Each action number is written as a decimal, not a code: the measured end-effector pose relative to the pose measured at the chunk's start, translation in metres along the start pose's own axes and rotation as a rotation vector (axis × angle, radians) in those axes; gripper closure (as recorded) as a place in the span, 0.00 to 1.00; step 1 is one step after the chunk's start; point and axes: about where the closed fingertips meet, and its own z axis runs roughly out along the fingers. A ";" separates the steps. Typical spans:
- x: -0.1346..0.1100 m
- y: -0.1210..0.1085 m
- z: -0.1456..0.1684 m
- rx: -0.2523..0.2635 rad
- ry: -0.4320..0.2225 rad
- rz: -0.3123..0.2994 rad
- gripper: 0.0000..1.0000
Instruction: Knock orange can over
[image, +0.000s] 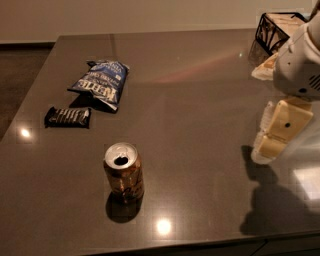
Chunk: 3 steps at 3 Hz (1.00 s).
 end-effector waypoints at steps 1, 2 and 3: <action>-0.037 0.032 0.016 -0.046 -0.117 -0.068 0.00; -0.074 0.062 0.036 -0.088 -0.244 -0.110 0.00; -0.111 0.088 0.055 -0.139 -0.345 -0.149 0.00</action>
Offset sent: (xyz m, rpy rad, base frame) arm -0.0565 0.1606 -0.0393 0.4139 -0.0038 0.2757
